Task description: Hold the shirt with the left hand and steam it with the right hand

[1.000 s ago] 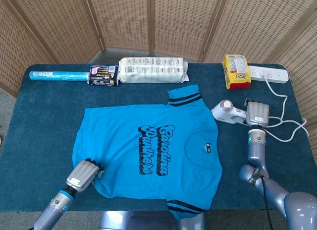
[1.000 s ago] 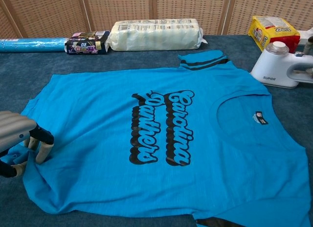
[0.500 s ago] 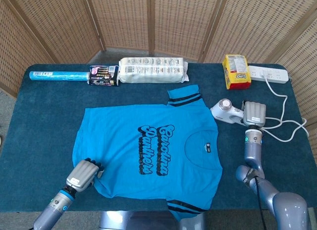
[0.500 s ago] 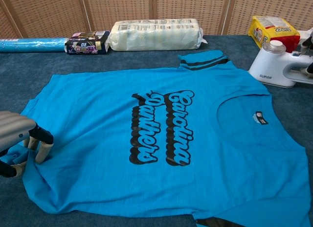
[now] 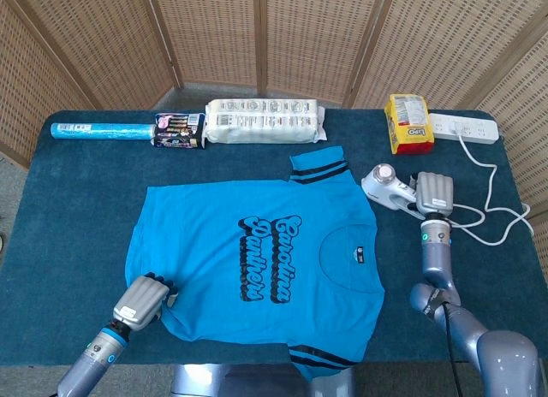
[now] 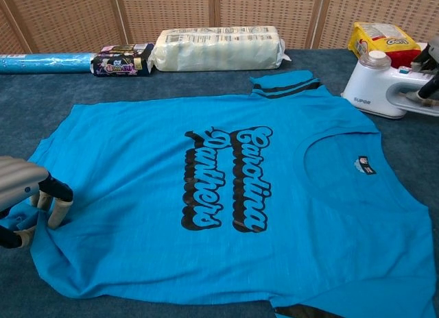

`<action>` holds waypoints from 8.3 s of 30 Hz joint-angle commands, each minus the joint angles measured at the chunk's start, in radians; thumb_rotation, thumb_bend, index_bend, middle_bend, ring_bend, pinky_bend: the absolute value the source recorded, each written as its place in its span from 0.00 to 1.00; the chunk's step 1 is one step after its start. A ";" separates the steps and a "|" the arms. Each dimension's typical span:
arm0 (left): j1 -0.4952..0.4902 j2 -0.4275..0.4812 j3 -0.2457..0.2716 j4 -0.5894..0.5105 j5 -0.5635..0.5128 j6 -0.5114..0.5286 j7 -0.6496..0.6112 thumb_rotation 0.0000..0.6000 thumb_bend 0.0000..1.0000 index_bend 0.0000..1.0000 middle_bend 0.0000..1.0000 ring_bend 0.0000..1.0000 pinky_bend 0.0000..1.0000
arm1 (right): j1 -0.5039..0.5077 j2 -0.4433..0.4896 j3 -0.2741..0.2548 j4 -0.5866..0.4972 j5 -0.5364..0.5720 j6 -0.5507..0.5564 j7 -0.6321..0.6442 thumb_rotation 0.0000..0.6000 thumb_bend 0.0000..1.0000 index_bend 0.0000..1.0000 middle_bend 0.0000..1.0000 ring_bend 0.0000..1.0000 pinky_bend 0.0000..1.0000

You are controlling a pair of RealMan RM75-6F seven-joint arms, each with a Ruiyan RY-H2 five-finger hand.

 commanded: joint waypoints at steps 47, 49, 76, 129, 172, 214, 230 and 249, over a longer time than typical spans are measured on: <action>-0.016 0.043 -0.011 -0.021 0.046 0.025 -0.019 1.00 0.43 0.64 0.61 0.51 0.43 | -0.207 0.362 -0.130 -0.858 -0.218 0.266 -0.077 1.00 0.31 0.72 0.77 0.85 0.83; -0.017 0.043 -0.010 -0.021 0.048 0.024 -0.019 1.00 0.43 0.64 0.61 0.51 0.43 | -0.209 0.352 -0.140 -0.860 -0.221 0.270 -0.090 1.00 0.31 0.72 0.78 0.85 0.84; -0.020 0.027 -0.010 -0.009 0.050 0.022 -0.038 1.00 0.43 0.64 0.61 0.51 0.43 | -0.159 0.140 -0.166 -0.783 -0.234 0.280 -0.255 1.00 0.31 0.72 0.77 0.85 0.83; -0.014 -0.002 0.001 0.011 0.071 0.029 -0.069 1.00 0.43 0.64 0.61 0.51 0.43 | -0.149 0.100 -0.181 -0.815 -0.165 0.270 -0.377 1.00 0.31 0.72 0.76 0.84 0.83; -0.007 -0.018 0.002 0.031 0.077 0.036 -0.093 1.00 0.43 0.64 0.61 0.51 0.43 | -0.052 0.117 -0.175 -0.875 -0.116 0.207 -0.581 1.00 0.31 0.72 0.76 0.84 0.83; -0.013 -0.028 -0.001 0.036 0.086 0.036 -0.094 1.00 0.43 0.64 0.61 0.51 0.43 | -0.044 0.191 -0.264 -1.055 -0.110 0.201 -0.651 1.00 0.31 0.72 0.76 0.84 0.83; -0.011 -0.028 0.001 0.035 0.082 0.036 -0.091 1.00 0.43 0.64 0.61 0.52 0.43 | -0.045 0.161 -0.269 -0.991 -0.137 0.205 -0.619 1.00 0.31 0.72 0.76 0.84 0.82; -0.007 -0.028 0.000 0.036 0.069 0.033 -0.087 1.00 0.43 0.64 0.61 0.51 0.43 | -0.021 0.118 -0.204 -0.775 -0.088 0.166 -0.546 1.00 0.31 0.72 0.76 0.83 0.81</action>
